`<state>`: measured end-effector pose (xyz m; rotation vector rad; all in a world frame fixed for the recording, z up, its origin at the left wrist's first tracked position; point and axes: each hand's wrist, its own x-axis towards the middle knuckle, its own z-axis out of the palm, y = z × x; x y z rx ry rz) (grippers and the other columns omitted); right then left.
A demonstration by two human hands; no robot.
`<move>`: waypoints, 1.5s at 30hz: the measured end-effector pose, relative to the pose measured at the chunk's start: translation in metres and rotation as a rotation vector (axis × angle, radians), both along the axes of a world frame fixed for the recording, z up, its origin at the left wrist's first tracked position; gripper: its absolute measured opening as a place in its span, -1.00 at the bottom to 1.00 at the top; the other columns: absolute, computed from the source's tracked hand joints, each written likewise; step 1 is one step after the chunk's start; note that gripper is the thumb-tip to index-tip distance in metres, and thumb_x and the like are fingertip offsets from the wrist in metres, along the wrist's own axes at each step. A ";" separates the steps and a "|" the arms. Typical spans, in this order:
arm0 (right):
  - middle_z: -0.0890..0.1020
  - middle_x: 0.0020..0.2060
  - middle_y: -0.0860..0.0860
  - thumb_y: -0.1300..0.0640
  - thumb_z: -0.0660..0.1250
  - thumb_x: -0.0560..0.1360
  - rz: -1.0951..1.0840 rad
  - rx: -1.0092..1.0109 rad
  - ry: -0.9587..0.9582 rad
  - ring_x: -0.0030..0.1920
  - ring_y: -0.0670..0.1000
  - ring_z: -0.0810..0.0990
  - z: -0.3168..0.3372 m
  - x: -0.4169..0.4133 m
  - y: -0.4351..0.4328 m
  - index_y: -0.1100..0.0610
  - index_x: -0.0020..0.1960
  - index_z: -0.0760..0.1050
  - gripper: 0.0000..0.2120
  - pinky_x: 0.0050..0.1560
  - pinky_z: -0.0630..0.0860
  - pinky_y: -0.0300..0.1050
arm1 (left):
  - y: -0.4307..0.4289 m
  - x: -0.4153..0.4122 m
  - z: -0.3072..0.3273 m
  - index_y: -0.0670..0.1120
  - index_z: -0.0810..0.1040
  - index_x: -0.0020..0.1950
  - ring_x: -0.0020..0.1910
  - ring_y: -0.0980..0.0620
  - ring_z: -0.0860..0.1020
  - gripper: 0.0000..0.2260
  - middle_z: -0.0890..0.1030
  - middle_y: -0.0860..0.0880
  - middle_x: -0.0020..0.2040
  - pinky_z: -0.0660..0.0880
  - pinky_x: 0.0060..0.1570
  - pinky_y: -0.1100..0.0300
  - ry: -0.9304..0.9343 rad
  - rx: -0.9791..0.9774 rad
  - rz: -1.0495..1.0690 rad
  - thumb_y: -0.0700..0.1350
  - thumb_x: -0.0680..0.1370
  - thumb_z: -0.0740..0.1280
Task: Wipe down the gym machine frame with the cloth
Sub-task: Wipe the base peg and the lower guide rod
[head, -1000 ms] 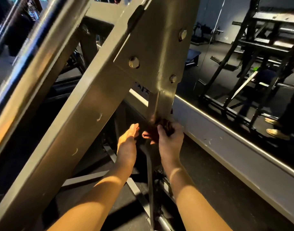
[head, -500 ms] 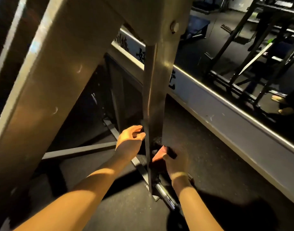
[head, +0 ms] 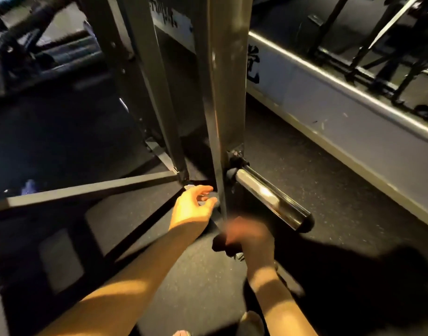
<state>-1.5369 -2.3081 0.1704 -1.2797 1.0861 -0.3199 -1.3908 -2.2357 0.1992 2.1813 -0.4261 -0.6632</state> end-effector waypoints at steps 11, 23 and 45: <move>0.74 0.00 0.07 0.11 0.41 0.60 -0.311 -0.104 -0.214 0.01 0.07 0.71 -0.111 0.067 -0.055 0.08 0.25 0.61 -0.77 -0.02 0.66 0.06 | -0.028 0.024 -0.129 0.06 0.50 0.46 0.28 0.17 0.50 -0.49 0.57 0.13 0.30 0.50 0.33 0.02 -0.318 -0.252 0.008 0.17 0.55 0.43; 0.64 -0.06 -0.06 0.03 0.35 0.62 -0.341 -0.752 -0.375 -0.04 -0.11 0.64 -0.211 0.105 -0.045 0.00 0.09 0.56 -0.91 0.02 0.63 -0.14 | -0.052 0.052 -0.206 0.08 0.44 0.51 0.11 0.27 0.46 -0.46 0.54 0.25 0.06 0.40 0.34 0.01 -0.789 -0.577 -0.069 0.11 0.54 0.42; 0.65 -0.14 -0.09 0.19 0.31 0.64 -0.482 -0.604 -0.447 -0.14 -0.27 0.65 -0.195 0.123 -0.058 0.09 0.11 0.53 -0.93 -0.12 0.59 -0.36 | -0.048 0.065 -0.206 0.15 0.55 0.34 0.02 0.15 0.52 -0.59 0.54 0.31 -0.09 0.52 0.10 -0.04 -0.756 -0.700 -0.158 0.10 0.49 0.44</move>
